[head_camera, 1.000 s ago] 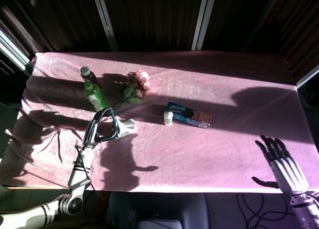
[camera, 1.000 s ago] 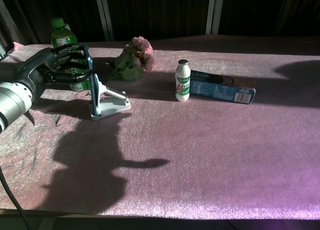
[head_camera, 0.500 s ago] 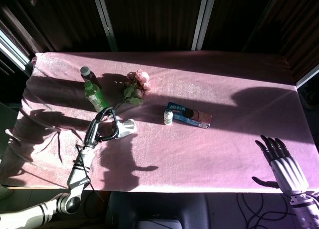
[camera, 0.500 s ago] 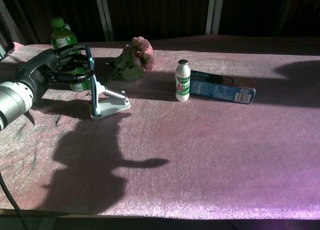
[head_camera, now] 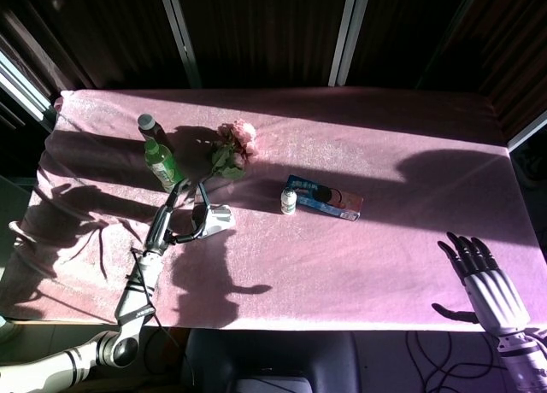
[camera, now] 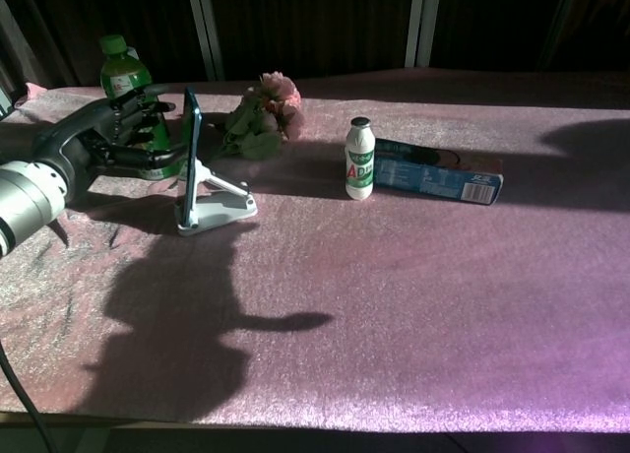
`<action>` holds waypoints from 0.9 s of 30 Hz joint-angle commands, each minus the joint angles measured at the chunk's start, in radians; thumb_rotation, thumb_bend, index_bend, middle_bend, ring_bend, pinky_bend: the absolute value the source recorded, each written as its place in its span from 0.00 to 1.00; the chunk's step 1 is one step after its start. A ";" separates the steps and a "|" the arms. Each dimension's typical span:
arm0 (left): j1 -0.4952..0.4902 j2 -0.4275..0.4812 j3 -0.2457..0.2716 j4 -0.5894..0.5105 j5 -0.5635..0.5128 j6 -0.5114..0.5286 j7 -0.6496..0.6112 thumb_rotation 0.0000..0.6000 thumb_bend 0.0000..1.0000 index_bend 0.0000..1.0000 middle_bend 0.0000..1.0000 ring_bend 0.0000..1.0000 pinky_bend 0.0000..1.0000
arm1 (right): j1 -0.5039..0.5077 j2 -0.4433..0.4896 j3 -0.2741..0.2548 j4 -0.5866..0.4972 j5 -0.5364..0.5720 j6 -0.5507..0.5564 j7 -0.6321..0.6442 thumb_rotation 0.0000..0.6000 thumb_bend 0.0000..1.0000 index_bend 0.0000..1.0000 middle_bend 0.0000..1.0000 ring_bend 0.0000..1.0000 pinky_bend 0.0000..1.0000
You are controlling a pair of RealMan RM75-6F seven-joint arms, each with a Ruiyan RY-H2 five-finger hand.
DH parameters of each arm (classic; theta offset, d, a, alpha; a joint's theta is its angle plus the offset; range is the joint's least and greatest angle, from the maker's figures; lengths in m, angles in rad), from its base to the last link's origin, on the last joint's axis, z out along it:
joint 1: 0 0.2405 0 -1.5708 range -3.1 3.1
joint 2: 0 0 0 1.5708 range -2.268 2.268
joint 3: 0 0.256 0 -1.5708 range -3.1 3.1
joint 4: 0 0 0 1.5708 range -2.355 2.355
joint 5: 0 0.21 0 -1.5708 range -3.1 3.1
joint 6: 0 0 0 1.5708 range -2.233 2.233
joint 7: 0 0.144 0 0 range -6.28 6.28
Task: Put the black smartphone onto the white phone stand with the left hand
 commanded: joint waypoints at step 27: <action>0.403 0.473 0.324 -0.264 0.206 0.430 0.694 1.00 0.34 0.00 0.00 0.00 0.00 | 0.008 -0.039 0.028 -0.013 0.072 -0.038 -0.103 1.00 0.13 0.00 0.00 0.00 0.00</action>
